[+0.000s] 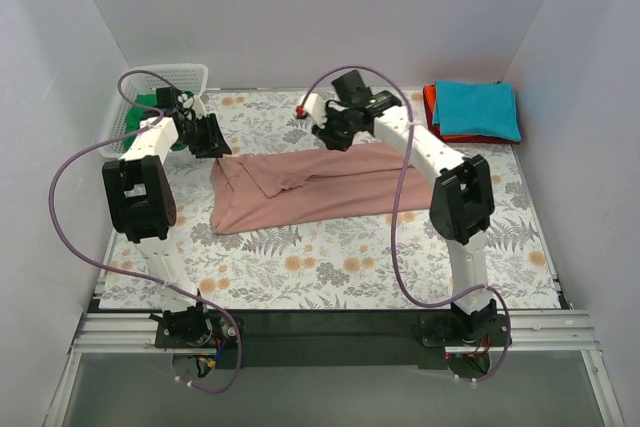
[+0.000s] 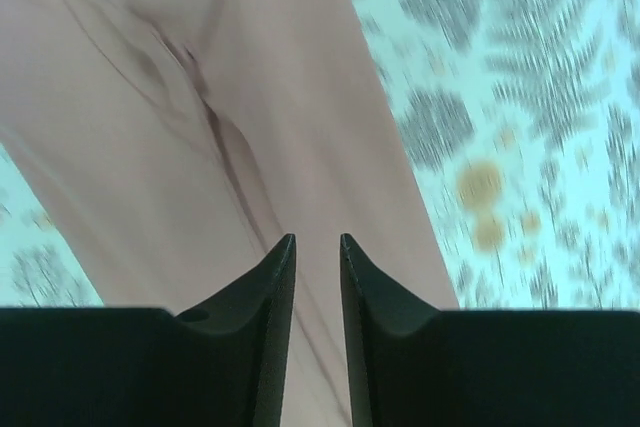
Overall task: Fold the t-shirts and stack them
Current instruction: Fold the tshirt
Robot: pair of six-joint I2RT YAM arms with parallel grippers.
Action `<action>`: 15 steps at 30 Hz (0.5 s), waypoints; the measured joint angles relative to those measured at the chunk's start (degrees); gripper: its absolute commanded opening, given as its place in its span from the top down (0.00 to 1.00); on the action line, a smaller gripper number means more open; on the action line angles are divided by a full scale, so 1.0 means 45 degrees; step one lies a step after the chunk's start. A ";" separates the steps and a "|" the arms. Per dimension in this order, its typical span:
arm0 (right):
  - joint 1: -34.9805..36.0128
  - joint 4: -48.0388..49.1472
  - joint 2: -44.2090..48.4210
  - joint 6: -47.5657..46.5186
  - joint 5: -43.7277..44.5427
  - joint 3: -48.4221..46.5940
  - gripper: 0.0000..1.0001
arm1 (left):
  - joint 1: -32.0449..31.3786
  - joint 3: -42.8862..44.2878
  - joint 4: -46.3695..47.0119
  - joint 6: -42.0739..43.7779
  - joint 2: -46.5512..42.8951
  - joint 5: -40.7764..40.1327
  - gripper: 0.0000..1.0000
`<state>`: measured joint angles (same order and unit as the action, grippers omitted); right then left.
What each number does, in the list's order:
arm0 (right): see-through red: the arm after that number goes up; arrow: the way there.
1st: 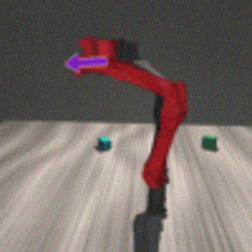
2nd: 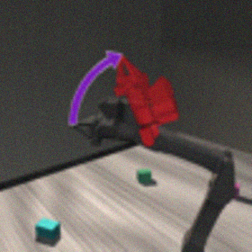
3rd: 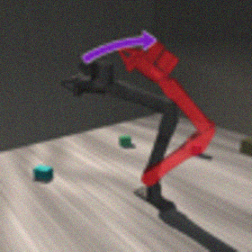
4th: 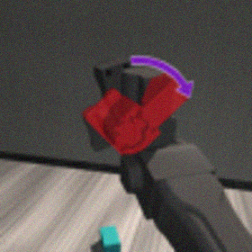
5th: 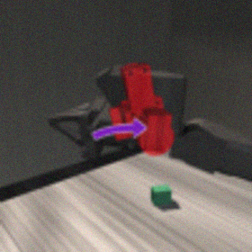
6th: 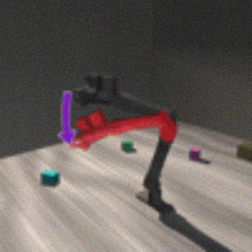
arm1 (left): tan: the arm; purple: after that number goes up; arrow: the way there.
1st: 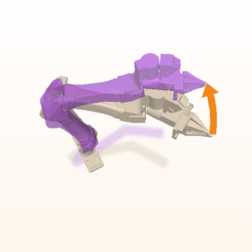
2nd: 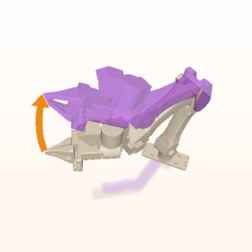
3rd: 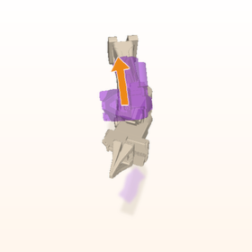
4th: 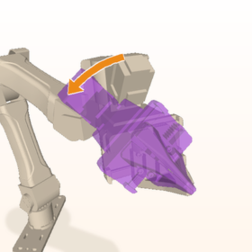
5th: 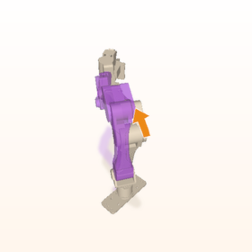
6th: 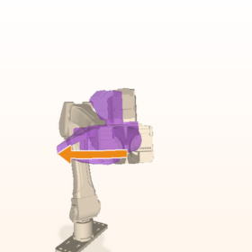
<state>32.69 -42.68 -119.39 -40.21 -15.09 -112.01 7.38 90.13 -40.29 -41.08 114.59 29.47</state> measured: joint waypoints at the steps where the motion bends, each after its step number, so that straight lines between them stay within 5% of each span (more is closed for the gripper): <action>1: 0.0525 0.0355 -0.0165 0.0112 -0.0058 -0.0083 0.71 | 0.0034 0.0243 0.0044 -0.0175 0.0253 0.0141 0.64; 8: 0.3332 0.2671 -0.0816 -0.0214 0.0223 0.0855 0.72 | -0.0126 0.1433 0.0010 -0.0918 0.1700 0.0937 0.64; 15: 0.4430 0.3925 -0.1559 -0.0923 0.0797 0.1035 0.68 | -0.0175 0.1559 0.0000 -0.1200 0.1948 0.1307 0.61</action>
<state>52.62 -25.02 -126.41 -44.36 -11.51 -107.35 6.59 97.14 -40.29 -46.48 123.35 35.35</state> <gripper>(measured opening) 0.310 0.382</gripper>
